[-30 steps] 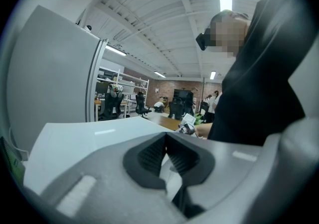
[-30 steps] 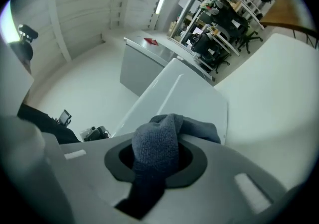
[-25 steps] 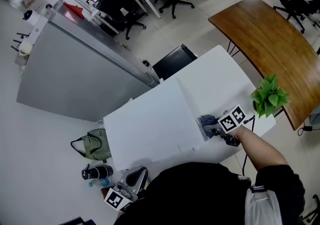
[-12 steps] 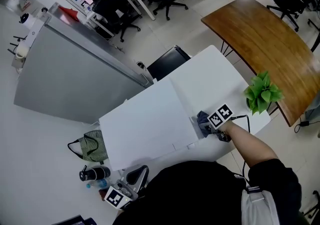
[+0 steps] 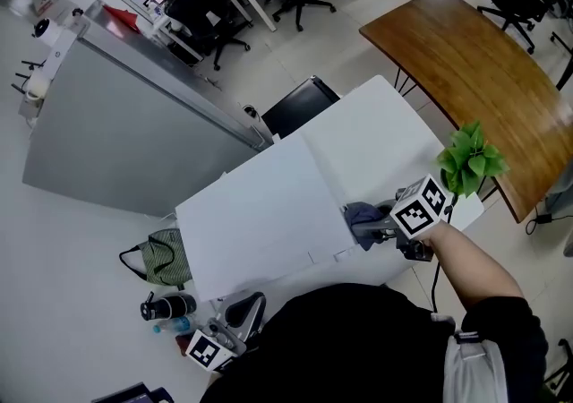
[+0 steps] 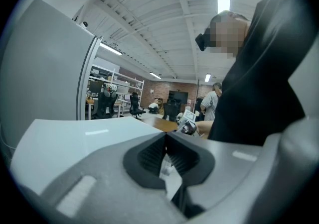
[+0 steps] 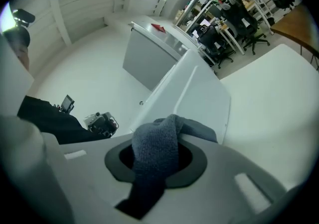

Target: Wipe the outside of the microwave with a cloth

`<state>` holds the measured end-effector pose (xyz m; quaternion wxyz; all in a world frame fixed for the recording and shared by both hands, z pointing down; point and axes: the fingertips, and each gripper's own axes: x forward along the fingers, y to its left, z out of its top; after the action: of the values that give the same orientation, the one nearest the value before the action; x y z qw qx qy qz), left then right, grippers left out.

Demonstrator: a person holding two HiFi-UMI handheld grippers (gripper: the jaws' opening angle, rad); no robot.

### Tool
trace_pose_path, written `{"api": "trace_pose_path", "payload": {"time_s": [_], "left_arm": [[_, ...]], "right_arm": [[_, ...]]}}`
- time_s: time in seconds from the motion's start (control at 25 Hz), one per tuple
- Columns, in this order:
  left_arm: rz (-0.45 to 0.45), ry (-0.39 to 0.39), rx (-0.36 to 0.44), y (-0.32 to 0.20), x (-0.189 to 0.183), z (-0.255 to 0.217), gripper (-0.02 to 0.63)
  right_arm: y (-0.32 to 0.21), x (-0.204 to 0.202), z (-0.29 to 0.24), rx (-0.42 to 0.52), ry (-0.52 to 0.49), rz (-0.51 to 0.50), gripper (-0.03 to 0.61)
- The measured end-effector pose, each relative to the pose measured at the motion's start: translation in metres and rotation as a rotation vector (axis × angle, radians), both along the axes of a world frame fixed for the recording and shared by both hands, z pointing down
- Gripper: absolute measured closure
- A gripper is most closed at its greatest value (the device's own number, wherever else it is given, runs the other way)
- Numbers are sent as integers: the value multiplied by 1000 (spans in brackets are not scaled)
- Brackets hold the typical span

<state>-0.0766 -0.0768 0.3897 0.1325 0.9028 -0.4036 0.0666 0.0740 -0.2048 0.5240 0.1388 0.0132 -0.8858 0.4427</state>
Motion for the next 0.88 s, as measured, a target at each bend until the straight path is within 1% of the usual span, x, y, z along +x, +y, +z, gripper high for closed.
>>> {"api": "trace_pose_path", "payload": {"time_s": [0.2, 0.48, 0.56, 0.72, 0.8, 0.88], "left_arm": [[-9, 1, 1, 1, -4, -1, 611], [-19, -3, 5, 3, -6, -2, 611], [-15, -4, 7, 2, -5, -2, 611], [-14, -5, 7, 2, -3, -2, 611], [-11, -8, 8, 2, -2, -2, 611], [-10, -7, 11, 1, -1, -2, 611]], "right_arm": [[-1, 0, 8, -27, -13, 11, 503], [-6, -5, 63, -138, 24, 34, 503], [-8, -5, 87, -153, 69, 46, 503], [-7, -5, 149, -174, 211, 59, 505], [-8, -4, 171, -199, 244, 73, 505], [-9, -3, 192, -205, 296, 79, 505]]}}
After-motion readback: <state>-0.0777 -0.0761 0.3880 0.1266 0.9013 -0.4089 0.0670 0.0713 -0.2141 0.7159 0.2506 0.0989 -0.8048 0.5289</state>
